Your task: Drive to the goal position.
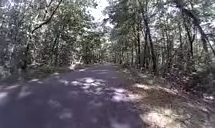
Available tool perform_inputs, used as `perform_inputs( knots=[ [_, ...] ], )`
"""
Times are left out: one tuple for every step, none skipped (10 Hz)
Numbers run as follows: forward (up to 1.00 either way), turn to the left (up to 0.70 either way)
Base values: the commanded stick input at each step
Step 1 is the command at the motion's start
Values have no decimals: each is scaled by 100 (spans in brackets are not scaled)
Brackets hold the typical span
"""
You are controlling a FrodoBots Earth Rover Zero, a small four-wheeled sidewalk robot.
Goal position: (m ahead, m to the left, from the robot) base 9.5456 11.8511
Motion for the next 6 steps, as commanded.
perform_inputs(
  knots=[
    [70, 0],
    [70, 0],
    [70, 0],
    [70, 0],
    [70, 0],
    [70, 0]
  ],
)
